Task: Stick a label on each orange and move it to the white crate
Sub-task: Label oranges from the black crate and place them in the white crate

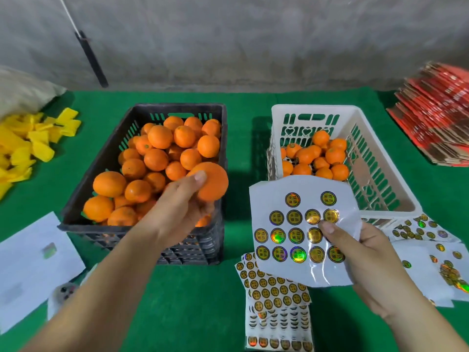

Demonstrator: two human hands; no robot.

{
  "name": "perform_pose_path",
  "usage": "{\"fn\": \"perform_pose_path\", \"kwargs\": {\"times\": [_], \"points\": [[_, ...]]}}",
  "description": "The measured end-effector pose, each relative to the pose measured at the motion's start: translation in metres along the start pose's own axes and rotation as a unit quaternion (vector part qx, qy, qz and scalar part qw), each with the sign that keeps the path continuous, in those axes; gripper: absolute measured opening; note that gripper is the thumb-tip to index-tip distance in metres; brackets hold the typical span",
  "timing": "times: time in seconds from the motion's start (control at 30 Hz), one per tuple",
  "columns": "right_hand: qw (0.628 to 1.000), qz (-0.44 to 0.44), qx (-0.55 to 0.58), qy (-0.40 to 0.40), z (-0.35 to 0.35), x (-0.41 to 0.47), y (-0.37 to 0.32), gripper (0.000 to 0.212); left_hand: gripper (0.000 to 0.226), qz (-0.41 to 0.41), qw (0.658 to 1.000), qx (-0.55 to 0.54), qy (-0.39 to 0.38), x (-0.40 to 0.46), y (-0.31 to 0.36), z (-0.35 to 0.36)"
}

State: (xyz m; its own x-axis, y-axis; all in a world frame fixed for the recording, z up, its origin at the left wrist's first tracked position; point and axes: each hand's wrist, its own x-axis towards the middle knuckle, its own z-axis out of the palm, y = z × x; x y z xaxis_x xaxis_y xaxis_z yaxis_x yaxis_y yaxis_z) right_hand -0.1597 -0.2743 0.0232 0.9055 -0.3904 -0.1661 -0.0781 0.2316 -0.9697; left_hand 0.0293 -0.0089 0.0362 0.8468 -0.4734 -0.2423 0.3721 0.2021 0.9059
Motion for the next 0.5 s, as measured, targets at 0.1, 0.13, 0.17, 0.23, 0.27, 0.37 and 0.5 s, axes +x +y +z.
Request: {"fn": "perform_pose_path", "kwargs": {"times": [0.1,0.13,0.17,0.23,0.27,0.37,0.5], "points": [[0.999,-0.012,0.002,-0.032,0.005,-0.002,-0.006,0.042,0.11,-0.024,0.982,-0.112,-0.15,-0.046,-0.022,0.031],[0.999,-0.01,0.008,-0.04,0.007,-0.002,-0.007,0.048,0.118,-0.014,0.972,-0.112,-0.204,-0.057,-0.027,0.042],[0.999,-0.01,0.009,-0.04,0.009,-0.003,-0.009,0.059,0.121,-0.015,0.967,-0.107,-0.231,-0.066,-0.03,0.051],[0.999,-0.022,-0.015,-0.024,0.01,-0.006,-0.013,0.073,0.127,-0.024,0.973,-0.115,-0.199,-0.076,-0.033,0.062],[0.999,-0.035,-0.031,-0.018,0.009,-0.007,-0.013,0.071,0.129,-0.02,0.978,-0.121,-0.168,-0.08,-0.033,0.065],[0.989,-0.09,-0.117,0.007,0.014,-0.013,-0.016,0.061,0.126,-0.001,0.987,-0.12,-0.109,-0.085,-0.038,0.068],[0.805,-0.359,-0.461,0.1,0.02,-0.03,-0.02,0.055,0.085,0.031,0.992,-0.069,-0.102,-0.09,-0.047,0.068]]}}
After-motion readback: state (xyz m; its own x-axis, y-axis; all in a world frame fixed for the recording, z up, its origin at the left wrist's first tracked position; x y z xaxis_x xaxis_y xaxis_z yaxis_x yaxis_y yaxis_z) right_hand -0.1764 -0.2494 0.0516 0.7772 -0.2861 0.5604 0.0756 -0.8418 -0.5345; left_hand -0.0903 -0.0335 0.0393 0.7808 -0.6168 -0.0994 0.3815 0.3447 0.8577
